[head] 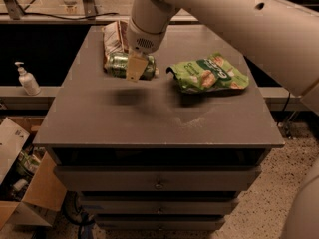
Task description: Place green can upright
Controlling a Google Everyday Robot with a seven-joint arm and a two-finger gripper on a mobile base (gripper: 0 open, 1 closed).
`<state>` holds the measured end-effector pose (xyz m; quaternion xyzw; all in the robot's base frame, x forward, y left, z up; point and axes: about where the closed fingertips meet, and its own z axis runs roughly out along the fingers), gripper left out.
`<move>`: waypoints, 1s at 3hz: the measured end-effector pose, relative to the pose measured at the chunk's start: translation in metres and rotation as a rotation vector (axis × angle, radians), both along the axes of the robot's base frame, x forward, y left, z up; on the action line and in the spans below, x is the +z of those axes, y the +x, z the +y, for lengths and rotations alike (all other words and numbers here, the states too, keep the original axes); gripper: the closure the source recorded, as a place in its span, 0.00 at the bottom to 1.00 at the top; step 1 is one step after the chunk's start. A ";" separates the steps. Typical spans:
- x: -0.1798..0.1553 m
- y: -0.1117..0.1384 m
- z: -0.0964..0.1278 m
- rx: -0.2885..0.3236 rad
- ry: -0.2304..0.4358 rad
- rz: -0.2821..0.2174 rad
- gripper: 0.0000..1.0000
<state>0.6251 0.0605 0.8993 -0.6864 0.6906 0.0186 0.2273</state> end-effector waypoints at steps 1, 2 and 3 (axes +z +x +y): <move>0.000 0.000 0.000 0.000 0.000 0.000 1.00; -0.001 -0.003 0.011 0.018 0.072 0.013 1.00; -0.003 -0.006 0.031 0.026 0.224 0.035 1.00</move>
Offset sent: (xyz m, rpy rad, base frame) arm -0.0085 0.0283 0.0019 0.1982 0.0315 0.0455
